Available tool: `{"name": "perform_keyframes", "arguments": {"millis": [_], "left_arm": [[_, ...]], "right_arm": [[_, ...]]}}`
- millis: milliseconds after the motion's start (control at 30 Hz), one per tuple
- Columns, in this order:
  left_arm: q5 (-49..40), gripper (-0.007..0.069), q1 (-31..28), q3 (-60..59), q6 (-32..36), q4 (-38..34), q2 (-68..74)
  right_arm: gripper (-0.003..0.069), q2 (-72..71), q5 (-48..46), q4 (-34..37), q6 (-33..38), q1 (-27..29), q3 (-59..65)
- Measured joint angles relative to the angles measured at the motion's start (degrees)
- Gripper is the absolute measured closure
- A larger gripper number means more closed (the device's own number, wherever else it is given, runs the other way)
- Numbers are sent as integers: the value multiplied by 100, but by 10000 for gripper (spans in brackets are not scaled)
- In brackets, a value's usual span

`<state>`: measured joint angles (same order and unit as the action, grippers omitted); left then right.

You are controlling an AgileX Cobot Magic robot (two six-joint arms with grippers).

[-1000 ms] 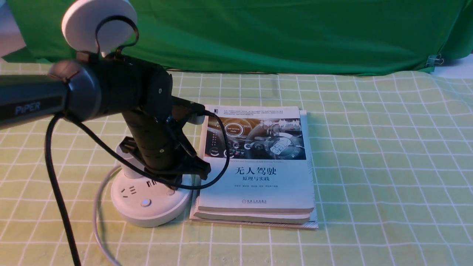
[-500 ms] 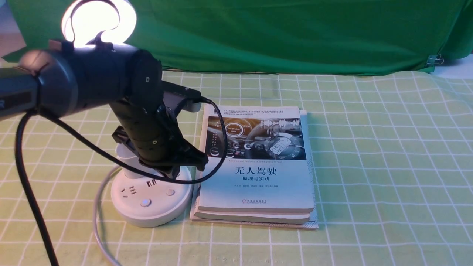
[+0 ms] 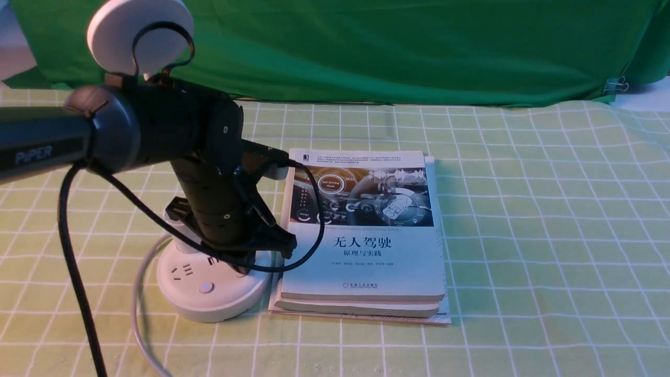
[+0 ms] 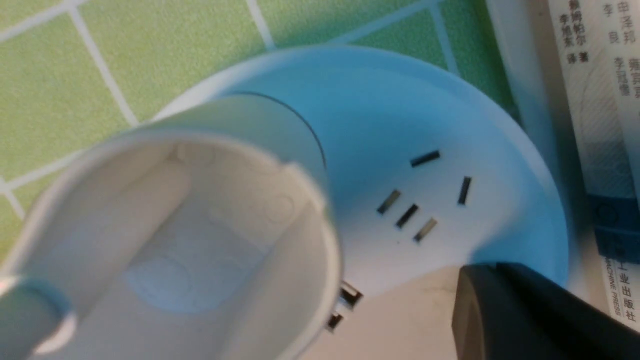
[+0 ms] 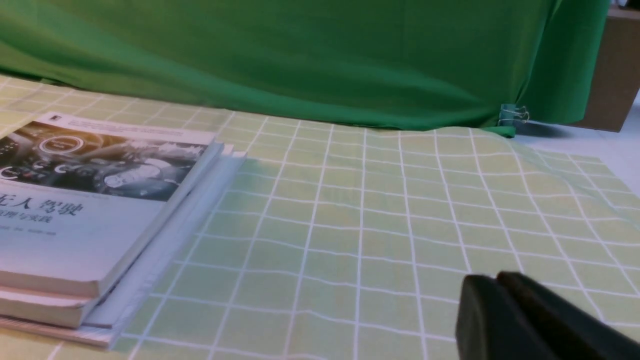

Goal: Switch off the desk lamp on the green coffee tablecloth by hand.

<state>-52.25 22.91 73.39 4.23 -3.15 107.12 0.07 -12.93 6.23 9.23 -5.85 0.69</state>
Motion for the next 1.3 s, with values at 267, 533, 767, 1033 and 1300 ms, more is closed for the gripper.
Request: {"name": "perform_keyframes", "arguments": {"millis": [267, 533, 767, 1033, 1300], "left_arm": [[-23, 629, 32, -33, -111, 68, -396], [743, 629, 45, -1503, -147, -118, -1842], [2880, 629, 49, -3632, -204, -336, -4442], [4687, 629, 49, -5497, -211, -319, -6628], [4767, 628, 49, -6239, -211, 315, -7253]], "right_arm": [[629, 0, 0, 0, 0, 0, 0], [629, 0, 0, 0, 0, 0, 0], [629, 0, 0, 0, 0, 0, 0], [629, 0, 15, 0, 0, 0, 0], [629, 0, 15, 0, 0, 0, 0]]}}
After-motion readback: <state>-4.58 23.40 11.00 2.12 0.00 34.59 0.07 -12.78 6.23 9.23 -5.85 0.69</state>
